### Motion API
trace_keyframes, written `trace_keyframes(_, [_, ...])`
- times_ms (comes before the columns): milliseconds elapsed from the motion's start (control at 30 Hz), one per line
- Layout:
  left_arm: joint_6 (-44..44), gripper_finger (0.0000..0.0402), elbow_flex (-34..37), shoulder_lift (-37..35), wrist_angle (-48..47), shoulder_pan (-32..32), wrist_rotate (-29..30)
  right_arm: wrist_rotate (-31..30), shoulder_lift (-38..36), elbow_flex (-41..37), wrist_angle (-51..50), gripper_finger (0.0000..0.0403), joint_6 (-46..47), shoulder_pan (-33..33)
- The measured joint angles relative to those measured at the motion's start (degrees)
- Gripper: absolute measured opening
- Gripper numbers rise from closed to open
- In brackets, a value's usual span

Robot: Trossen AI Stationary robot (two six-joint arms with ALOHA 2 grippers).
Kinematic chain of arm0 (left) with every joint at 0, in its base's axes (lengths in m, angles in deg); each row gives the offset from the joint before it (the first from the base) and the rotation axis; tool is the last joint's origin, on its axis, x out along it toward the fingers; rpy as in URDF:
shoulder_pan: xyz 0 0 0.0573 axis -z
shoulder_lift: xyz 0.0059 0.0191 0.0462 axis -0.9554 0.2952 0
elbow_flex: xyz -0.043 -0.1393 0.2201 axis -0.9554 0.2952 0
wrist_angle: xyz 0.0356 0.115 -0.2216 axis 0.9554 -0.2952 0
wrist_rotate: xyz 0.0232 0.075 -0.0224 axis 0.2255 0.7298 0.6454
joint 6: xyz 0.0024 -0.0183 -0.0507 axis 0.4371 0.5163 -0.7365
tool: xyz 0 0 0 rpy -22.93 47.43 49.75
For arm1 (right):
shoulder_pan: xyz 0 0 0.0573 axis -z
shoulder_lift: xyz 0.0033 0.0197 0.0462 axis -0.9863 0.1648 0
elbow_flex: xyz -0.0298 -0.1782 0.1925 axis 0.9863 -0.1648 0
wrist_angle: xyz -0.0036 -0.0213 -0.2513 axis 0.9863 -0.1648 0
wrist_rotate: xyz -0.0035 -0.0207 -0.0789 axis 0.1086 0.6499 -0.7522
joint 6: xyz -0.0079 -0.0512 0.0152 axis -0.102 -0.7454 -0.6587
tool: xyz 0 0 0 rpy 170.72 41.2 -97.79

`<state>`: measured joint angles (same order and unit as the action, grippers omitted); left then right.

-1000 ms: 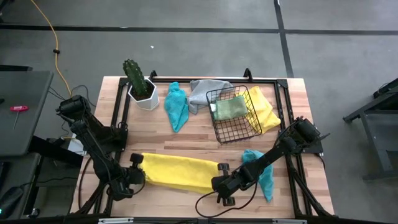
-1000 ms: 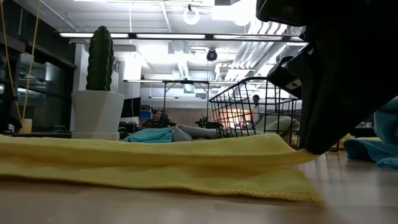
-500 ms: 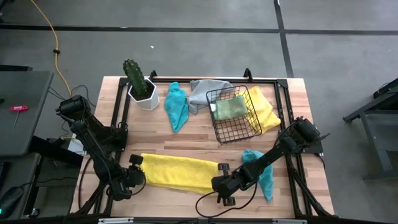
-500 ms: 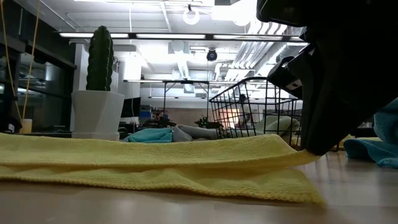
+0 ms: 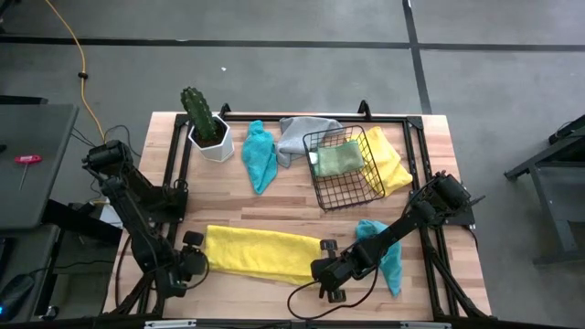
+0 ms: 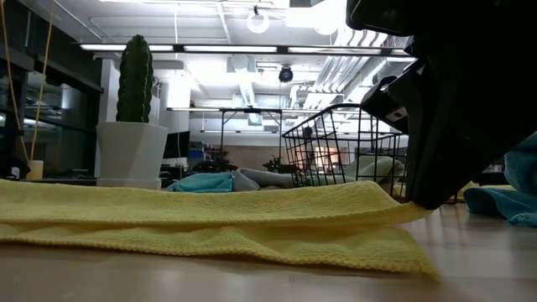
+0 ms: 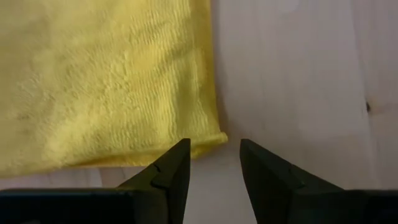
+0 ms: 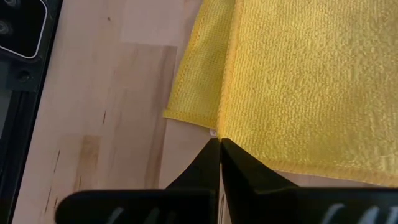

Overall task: Fold microfiber towels
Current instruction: Fold the bottom yellow microfiber towel

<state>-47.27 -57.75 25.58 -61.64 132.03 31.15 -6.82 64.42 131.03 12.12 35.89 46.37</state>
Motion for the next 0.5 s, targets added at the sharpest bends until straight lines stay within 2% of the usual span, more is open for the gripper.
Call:
trace_keyframes(100, [1.42, 0.0131, 0.00, 0.23, 0.03, 0.30, 1.60, -0.01, 0.00, 0.00, 0.00, 0.0000, 0.00, 0.00])
trace_keyframes(333, [6.85, 0.0131, 0.00, 4.60, 1.38, 0.85, 0.84, -0.03, 0.00, 0.00, 0.00, 0.0000, 0.00, 0.00])
trace_keyframes(500, [9.33, 0.0131, -2.36, 7.27, 0.02, 0.98, 1.97, -0.04, 0.00, 0.00, -0.03, 0.0000, 0.00, 0.00])
